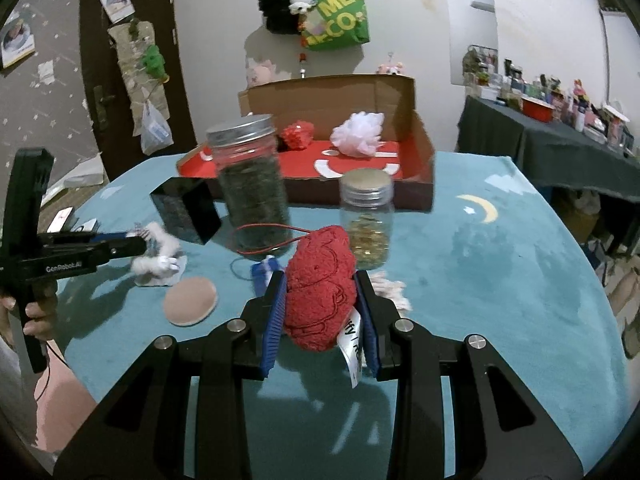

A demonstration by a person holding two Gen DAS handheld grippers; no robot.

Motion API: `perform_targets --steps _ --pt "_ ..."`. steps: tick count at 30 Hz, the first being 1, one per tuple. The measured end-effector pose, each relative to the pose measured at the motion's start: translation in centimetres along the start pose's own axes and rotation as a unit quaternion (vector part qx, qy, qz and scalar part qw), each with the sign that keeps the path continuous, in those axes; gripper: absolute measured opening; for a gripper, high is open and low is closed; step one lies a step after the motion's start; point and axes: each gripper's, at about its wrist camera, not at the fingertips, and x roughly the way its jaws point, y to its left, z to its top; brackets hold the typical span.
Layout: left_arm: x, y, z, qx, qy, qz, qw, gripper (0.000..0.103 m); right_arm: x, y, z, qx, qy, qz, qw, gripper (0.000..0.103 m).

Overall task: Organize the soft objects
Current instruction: 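Lift the red bunny and white plush off the table, adjusting the grips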

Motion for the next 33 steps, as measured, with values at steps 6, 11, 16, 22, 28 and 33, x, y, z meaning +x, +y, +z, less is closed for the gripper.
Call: perform_targets --steps 6,11,16,22,28,33 --pt "0.7 1.2 -0.8 -0.004 0.008 -0.016 0.9998 0.023 0.0 -1.3 -0.1 0.016 0.003 -0.004 1.0 0.032" --pt "0.4 0.4 -1.2 0.022 0.003 -0.002 0.9998 0.038 -0.1 -0.7 -0.3 0.006 0.004 0.009 1.0 0.034" --pt "0.7 0.7 -1.4 0.014 0.007 -0.006 0.9999 0.054 0.4 0.2 -0.6 0.004 0.014 0.034 0.999 0.034" --pt "0.8 0.1 -1.2 0.033 -0.003 0.013 0.9994 0.076 1.5 1.3 -1.2 -0.01 0.031 0.031 0.999 0.062" --pt "1.6 -0.7 -0.7 0.068 0.007 0.025 0.9974 0.079 1.5 1.9 -1.5 -0.027 0.027 0.019 0.999 0.063" --pt "3.2 -0.7 -0.7 0.083 0.036 0.04 0.9951 0.074 2.7 1.7 -1.9 -0.032 0.05 0.004 0.998 0.063"
